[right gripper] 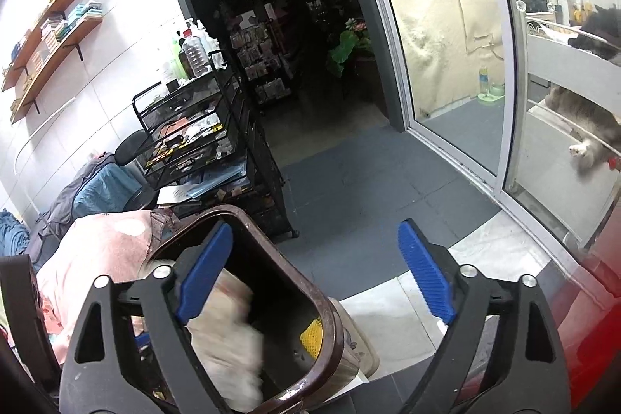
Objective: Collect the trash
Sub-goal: 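Lower the white plastic bag into the bin and open the left tool, then move both tools back over the bed toward the remaining trash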
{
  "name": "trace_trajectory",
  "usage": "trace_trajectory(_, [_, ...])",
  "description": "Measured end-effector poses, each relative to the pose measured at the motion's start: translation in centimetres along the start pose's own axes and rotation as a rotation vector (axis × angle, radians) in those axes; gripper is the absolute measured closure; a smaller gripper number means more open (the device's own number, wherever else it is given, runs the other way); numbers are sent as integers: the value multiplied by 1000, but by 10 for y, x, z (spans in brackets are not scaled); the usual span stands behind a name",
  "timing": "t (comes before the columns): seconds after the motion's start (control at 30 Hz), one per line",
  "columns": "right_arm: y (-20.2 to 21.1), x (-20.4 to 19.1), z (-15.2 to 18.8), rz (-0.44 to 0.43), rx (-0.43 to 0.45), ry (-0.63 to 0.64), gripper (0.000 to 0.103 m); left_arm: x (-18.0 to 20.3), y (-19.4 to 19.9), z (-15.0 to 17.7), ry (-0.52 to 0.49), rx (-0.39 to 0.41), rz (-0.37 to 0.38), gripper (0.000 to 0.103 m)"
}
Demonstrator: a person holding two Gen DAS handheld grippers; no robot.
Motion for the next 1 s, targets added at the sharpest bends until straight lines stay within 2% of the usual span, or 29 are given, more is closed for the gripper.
trace_trajectory(0.03, [1,0,0,-1,1,-1,13,0,0,2,-6,7,-7,27])
trace_trajectory(0.17, [4,2,-3,7,21,-7,8,-2,2,1,-10,22,-19,19])
trace_trajectory(0.37, [4,2,-3,8,28,-7,6,-3,17,-4,-45,75,-42,15])
trace_trajectory(0.57, [6,-1,-3,-6,37,4,6,-7,53,-5,-99,180,-113,12])
trace_trajectory(0.77, [4,-15,4,-61,11,36,6,-16,98,1,-111,285,-142,8])
trace_trajectory(1.0, [13,-55,20,-176,-21,118,6,-43,135,14,-82,355,-203,6])
Point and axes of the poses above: each gripper's, at about its wrist camera, not at the fingertips, and y roughly against the way its jaws point, x to its right, z to its underside, the point moved 7 cm from there along -y, roughly the way its jaws point
